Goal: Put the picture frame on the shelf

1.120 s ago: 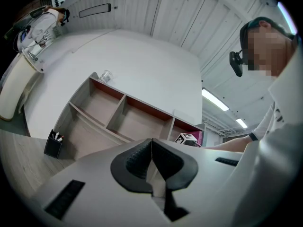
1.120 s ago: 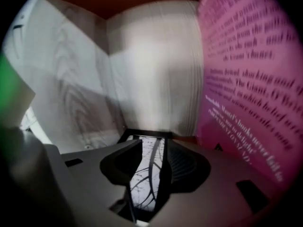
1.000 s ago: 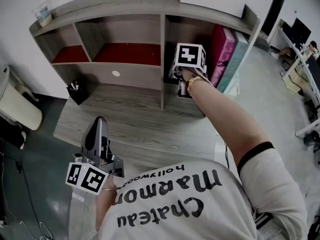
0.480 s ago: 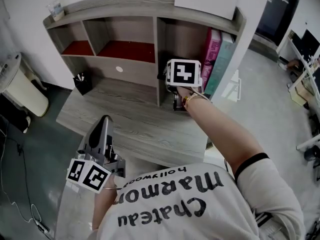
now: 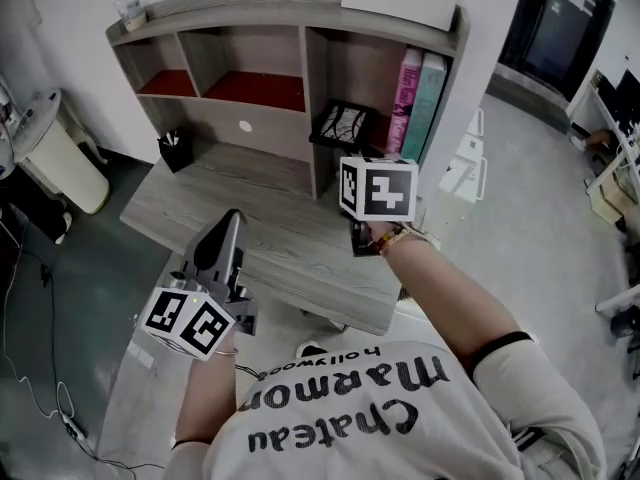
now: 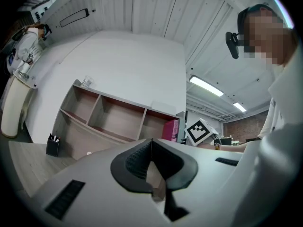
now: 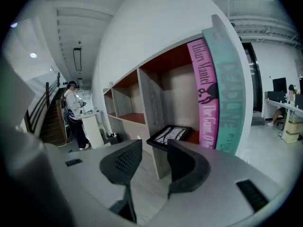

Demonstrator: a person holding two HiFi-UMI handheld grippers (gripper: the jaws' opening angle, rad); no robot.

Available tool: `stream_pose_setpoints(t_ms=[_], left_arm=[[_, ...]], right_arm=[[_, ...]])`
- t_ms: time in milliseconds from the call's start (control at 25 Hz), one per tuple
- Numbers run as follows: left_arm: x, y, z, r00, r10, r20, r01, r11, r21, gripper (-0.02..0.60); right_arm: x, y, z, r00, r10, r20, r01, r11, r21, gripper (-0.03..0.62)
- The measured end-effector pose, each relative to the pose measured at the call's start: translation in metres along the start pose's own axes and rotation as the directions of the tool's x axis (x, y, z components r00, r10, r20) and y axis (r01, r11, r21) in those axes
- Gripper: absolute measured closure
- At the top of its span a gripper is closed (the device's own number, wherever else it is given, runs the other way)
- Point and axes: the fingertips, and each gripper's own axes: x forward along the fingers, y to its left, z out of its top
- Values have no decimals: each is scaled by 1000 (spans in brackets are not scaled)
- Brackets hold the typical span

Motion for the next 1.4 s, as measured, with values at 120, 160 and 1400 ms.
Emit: stream_pose_setpoints(t_ms=[120,160,1400], left_arm=[[1,-18,-5,1000,-12,-9,12,1000,6,565],[0,-25,-8,1000,-19,-14,19,1000,11,565],[-75,-168,-39,1000,-23,15,22,999,43,565]], right_arm=[[-23,4,-15,999,40,-1,-40,999,18,436],[-31,6,-21,999,52,-2,-52,999,17,436],[-235,38,-59,850,462,253,-444,887,-128,588]])
